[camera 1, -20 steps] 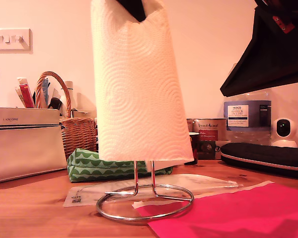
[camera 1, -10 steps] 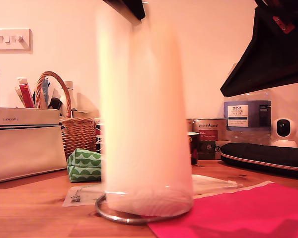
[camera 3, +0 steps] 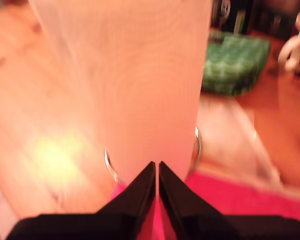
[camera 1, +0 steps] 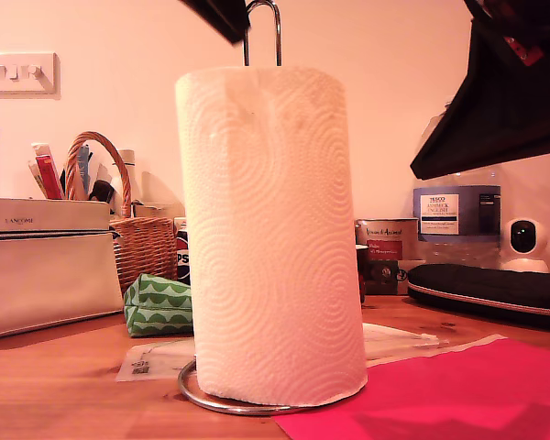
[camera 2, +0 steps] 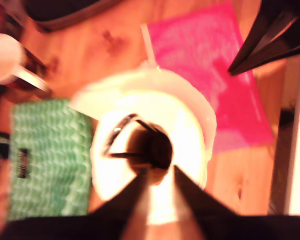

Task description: Insert the paper towel roll into the metallic stand.

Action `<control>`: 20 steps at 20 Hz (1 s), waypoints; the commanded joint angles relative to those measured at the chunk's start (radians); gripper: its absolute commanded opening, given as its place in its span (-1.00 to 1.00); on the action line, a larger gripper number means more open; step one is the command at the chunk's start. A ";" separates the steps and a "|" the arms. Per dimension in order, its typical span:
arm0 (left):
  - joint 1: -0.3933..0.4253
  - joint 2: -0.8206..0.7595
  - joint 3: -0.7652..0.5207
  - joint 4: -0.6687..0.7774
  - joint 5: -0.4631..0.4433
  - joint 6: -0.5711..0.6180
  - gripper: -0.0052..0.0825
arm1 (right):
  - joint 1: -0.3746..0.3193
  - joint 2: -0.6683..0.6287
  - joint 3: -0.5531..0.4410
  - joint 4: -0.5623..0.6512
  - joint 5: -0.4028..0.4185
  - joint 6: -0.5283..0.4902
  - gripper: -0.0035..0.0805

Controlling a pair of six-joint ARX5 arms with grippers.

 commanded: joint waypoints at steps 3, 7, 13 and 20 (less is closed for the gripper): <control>0.038 -0.069 0.017 0.005 0.162 -0.048 -0.93 | -0.008 -0.005 -0.012 0.127 0.028 0.002 -0.95; 0.116 -0.069 0.014 0.020 0.254 -0.105 -0.93 | -0.082 -0.004 -0.012 0.132 0.085 -0.039 -0.95; 0.169 -0.074 -0.068 0.083 0.244 -0.115 -0.93 | -0.342 -0.005 -0.012 0.167 0.020 -0.045 -0.95; 0.286 -0.203 -0.445 0.475 0.124 -0.235 -0.93 | -0.474 -0.045 -0.013 0.165 0.003 -0.091 -0.95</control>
